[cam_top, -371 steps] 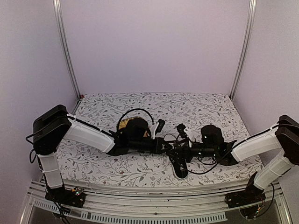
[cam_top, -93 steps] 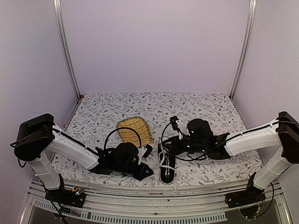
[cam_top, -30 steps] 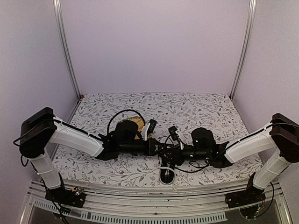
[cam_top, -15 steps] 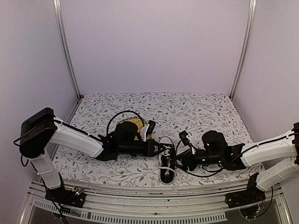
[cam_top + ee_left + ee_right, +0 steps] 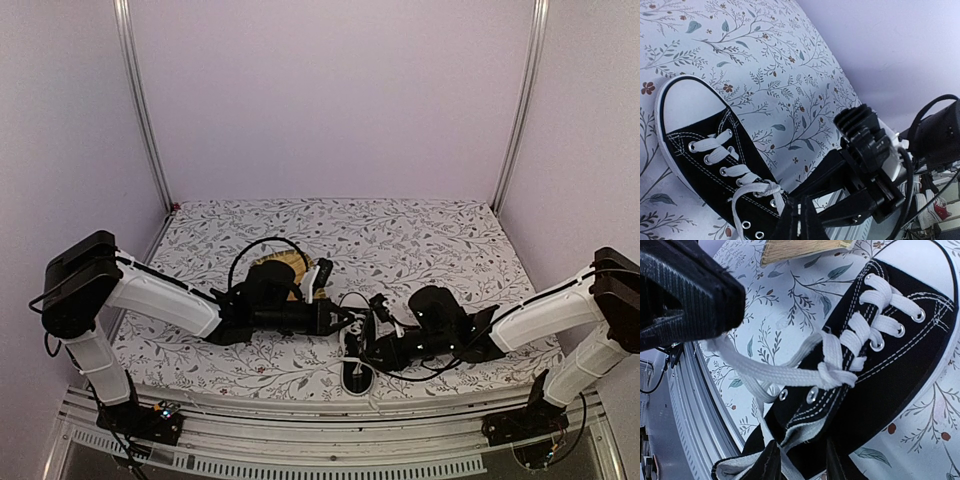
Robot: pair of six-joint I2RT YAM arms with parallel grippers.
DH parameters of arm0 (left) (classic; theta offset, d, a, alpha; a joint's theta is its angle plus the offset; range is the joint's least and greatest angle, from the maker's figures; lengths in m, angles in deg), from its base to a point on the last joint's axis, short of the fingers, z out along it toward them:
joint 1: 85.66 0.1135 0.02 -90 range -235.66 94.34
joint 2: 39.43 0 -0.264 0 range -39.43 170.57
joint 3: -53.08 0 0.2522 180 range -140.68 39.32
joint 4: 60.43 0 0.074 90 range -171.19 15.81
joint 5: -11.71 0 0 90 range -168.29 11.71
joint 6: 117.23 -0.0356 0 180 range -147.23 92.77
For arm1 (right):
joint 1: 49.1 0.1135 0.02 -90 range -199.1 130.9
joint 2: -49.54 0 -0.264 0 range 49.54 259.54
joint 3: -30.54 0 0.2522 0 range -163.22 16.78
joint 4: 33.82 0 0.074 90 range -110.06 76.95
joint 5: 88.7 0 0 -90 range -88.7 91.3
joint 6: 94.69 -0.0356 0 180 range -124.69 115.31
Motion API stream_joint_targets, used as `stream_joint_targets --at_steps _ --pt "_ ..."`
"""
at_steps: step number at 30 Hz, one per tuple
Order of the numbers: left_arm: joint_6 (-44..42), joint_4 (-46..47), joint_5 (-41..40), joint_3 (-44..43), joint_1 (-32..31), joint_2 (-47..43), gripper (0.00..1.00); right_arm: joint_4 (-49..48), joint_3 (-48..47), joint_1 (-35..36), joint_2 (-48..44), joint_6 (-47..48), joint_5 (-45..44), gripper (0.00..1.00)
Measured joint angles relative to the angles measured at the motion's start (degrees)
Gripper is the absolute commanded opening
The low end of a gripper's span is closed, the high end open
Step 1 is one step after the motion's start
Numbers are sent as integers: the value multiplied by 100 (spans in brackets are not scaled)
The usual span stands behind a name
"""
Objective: Tie the shoes
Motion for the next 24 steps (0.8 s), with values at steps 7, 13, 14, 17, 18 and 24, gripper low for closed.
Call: stream_joint_targets --at_steps 7,13,14,17,18,24 --pt "2 2 2 0 0 20 0 -66 -70 13 111 48 293 32" --pt "2 0 4 0 0 20 0 -72 -66 101 109 57 494 32" --pt "7 0 4 0 0 20 0 -72 -66 109 109 55 501 28" --pt "20 0 4 0 0 20 0 -68 -66 116 109 24 511 15" --pt "20 0 4 0 0 20 0 -61 -66 120 109 11 507 11" --pt "20 -15 -2 0 0 20 0 236 -66 149 -28 -72 319 5"
